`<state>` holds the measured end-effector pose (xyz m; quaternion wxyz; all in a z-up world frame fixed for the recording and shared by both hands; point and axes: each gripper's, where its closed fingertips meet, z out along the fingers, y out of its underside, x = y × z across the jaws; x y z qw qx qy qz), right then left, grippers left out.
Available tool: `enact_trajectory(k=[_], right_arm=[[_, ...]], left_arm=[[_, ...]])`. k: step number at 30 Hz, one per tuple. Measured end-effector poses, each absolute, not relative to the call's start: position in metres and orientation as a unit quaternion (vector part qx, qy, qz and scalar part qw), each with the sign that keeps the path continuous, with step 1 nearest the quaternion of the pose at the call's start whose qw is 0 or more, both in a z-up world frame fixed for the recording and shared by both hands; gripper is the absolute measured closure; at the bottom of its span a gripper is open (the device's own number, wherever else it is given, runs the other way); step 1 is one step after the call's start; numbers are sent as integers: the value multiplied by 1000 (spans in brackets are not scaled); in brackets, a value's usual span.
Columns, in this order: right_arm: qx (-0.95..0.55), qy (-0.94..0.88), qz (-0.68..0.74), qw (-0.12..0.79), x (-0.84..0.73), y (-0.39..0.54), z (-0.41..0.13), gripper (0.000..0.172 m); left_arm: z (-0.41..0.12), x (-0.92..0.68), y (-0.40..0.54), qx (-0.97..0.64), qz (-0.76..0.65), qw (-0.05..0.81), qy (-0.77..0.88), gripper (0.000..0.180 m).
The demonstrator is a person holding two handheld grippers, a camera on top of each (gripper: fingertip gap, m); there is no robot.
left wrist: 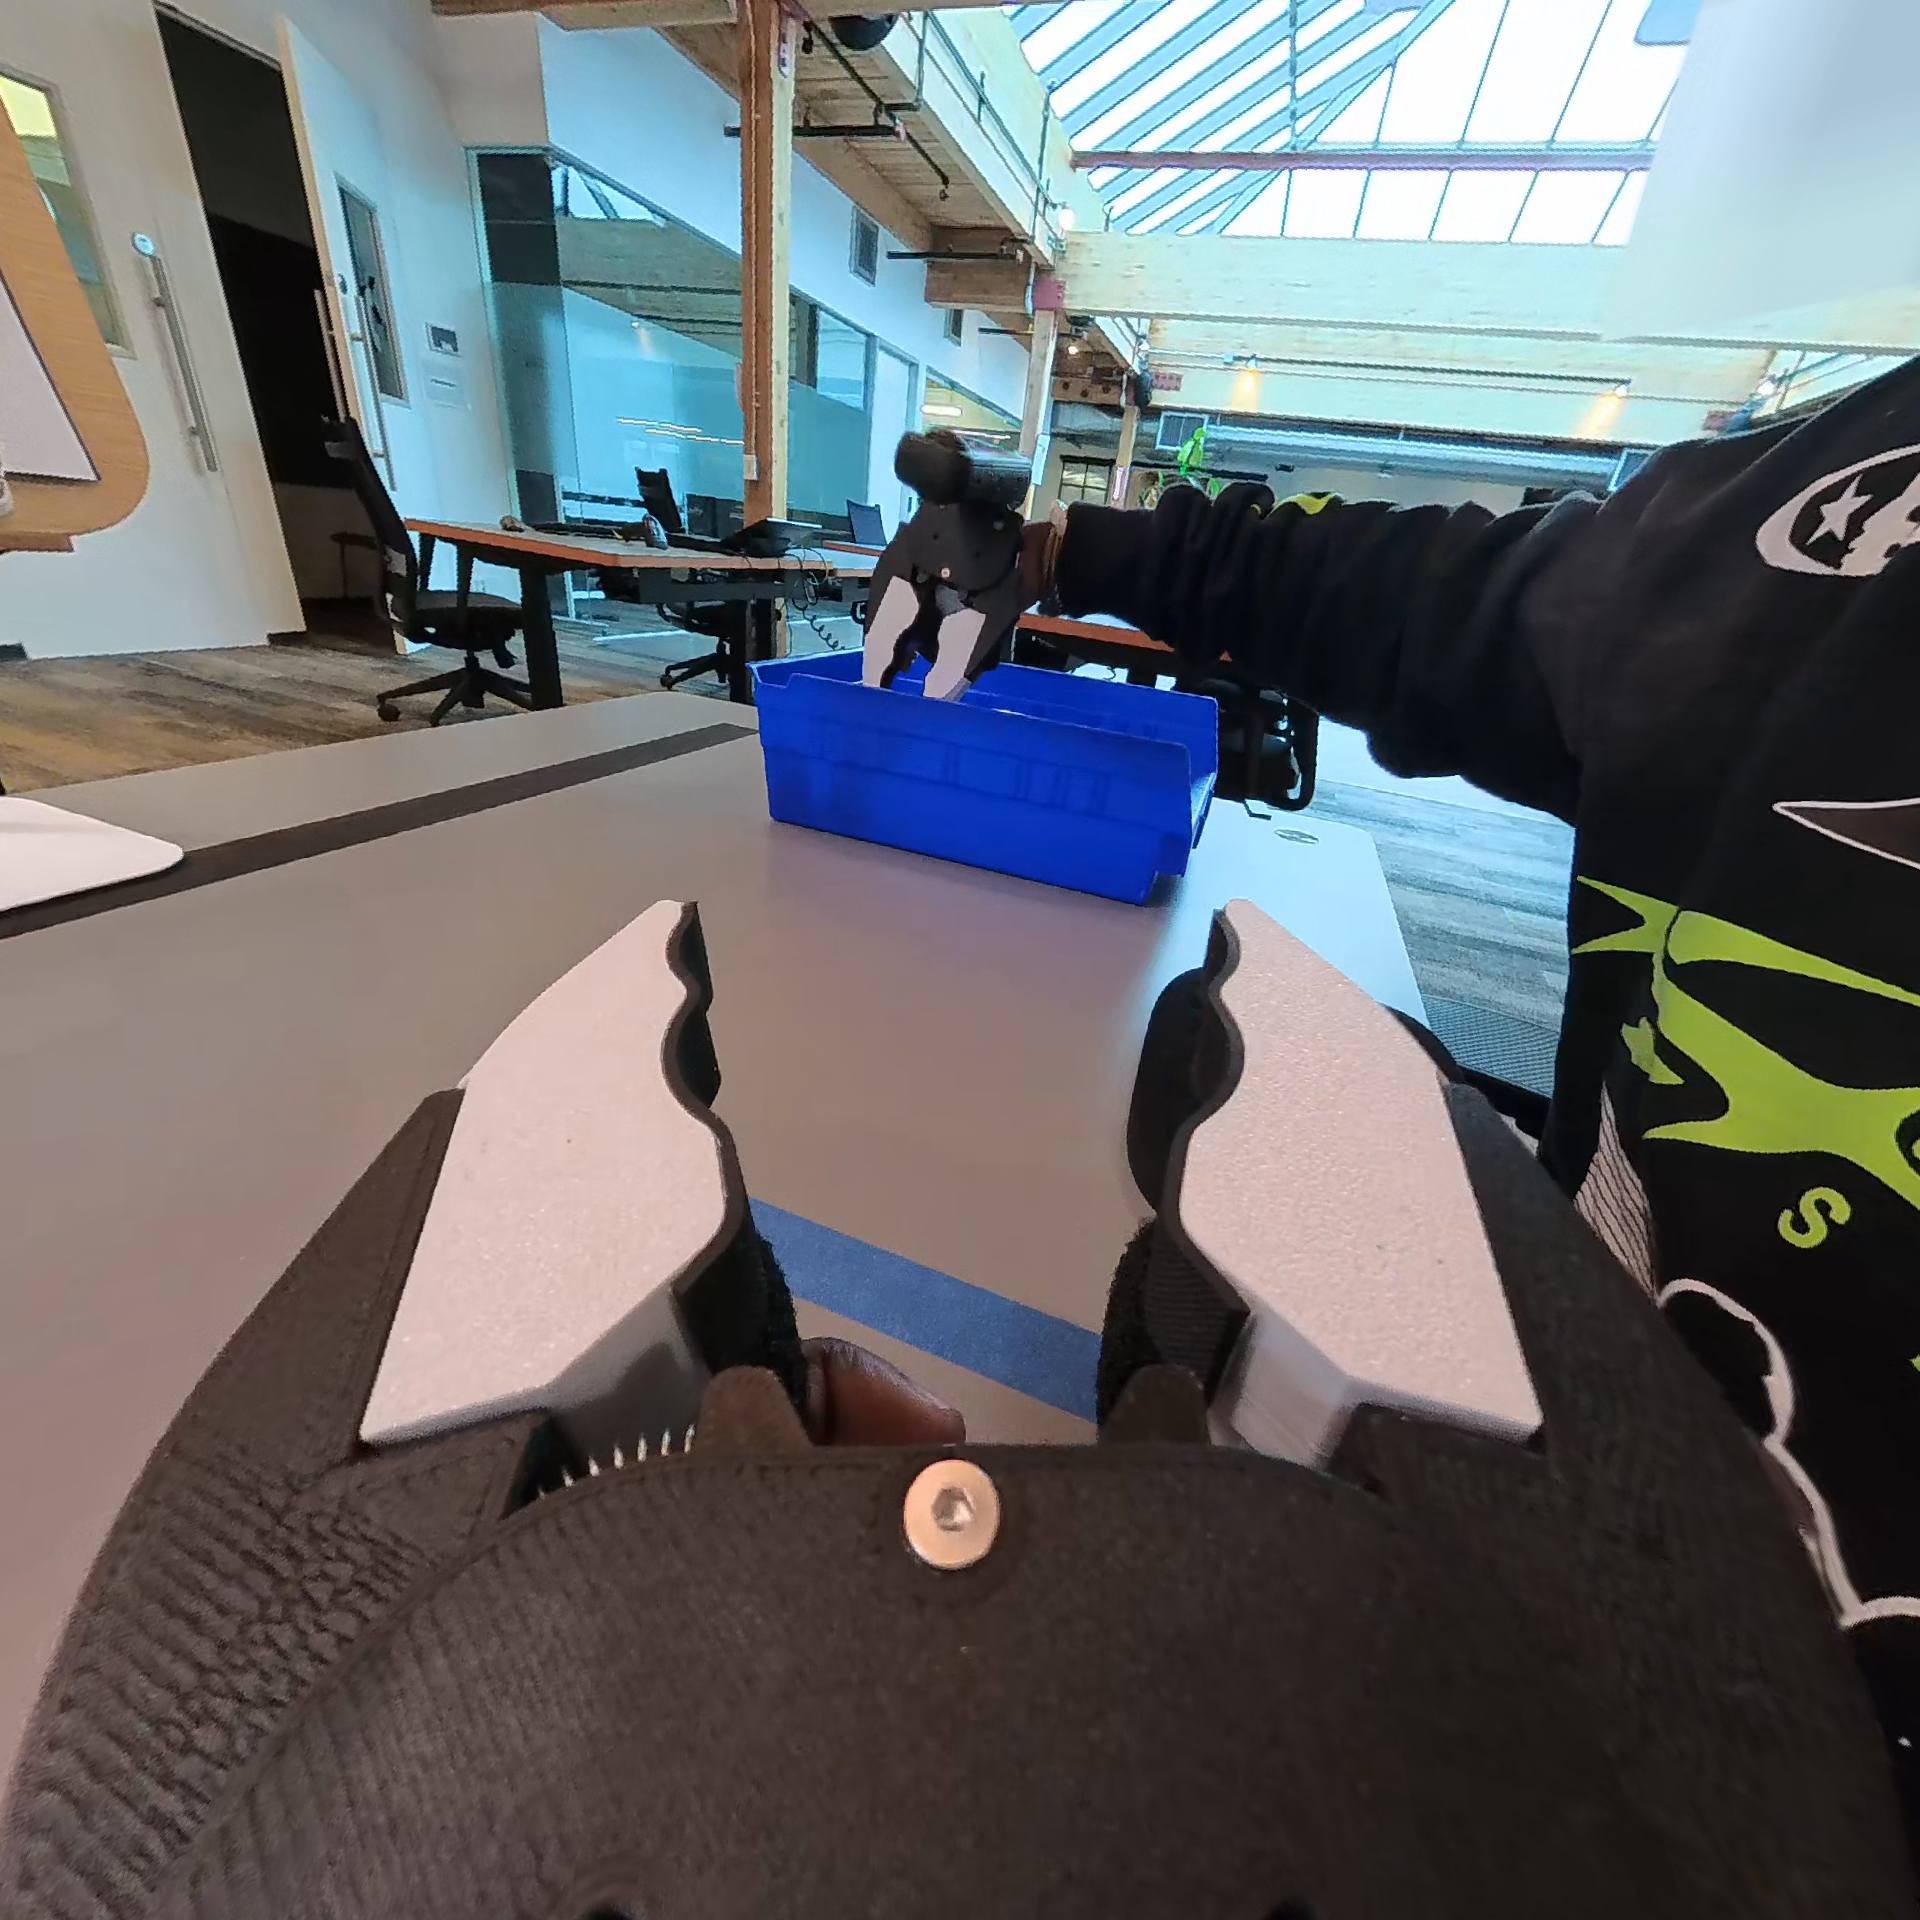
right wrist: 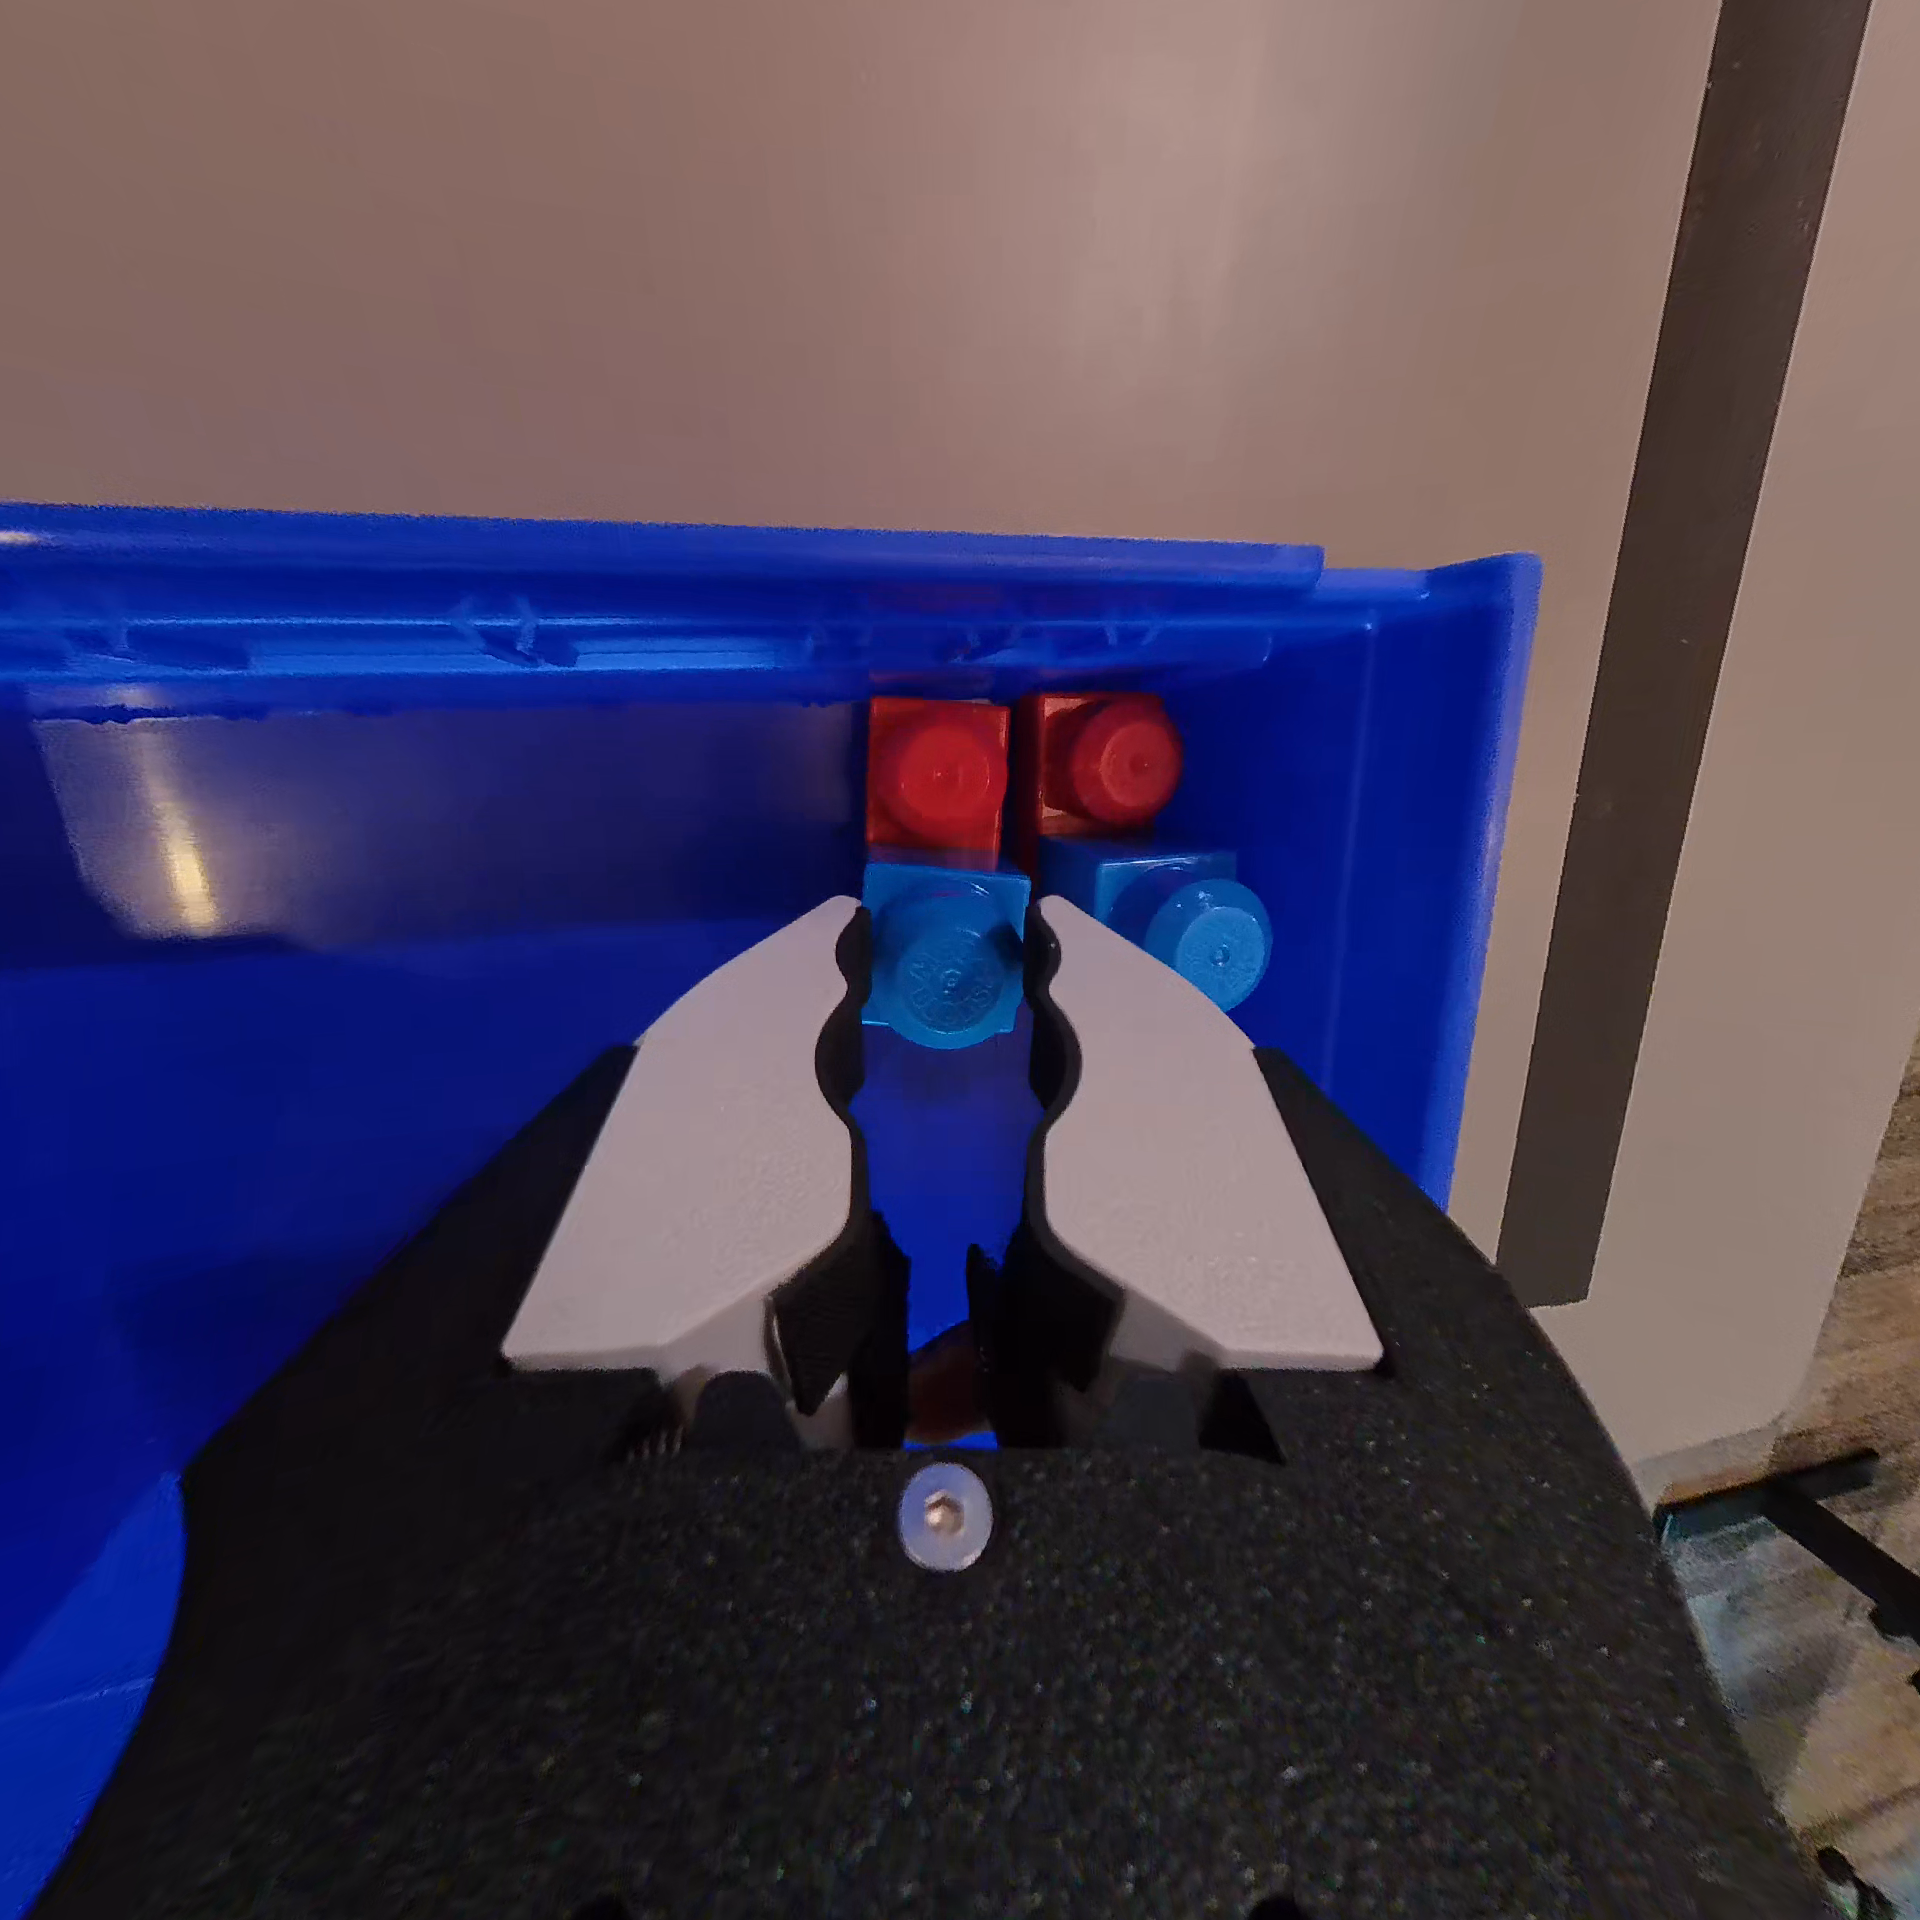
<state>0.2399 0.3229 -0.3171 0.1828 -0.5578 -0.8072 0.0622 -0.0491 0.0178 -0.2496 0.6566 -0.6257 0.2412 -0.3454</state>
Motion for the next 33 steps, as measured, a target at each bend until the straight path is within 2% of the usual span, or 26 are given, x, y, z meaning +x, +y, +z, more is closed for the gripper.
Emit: enact_trajectory(k=[8, 12, 15, 19, 26, 33], right_arm=[[-555, -804, 67, 202, 238, 327, -315, 142], [-554, -801, 62, 219, 235, 329, -310, 132], [-557, -797, 45, 231, 238, 331, -305, 131], [-640, -735, 40, 220, 258, 334, -295, 118], [-789, -587, 95, 155, 276, 324, -335, 123], [-766, -599, 94, 214, 267, 333, -343, 144]], left_arm=[[-251, -47, 17, -627, -345, 653, 248, 90], [-251, -47, 16, -626, -344, 654, 251, 91], [-250, -46, 16, -625, -343, 654, 253, 91], [-250, -46, 15, -623, -343, 656, 254, 91], [-250, -45, 14, -622, -343, 655, 259, 91], [-249, -45, 13, -619, -340, 658, 262, 92]])
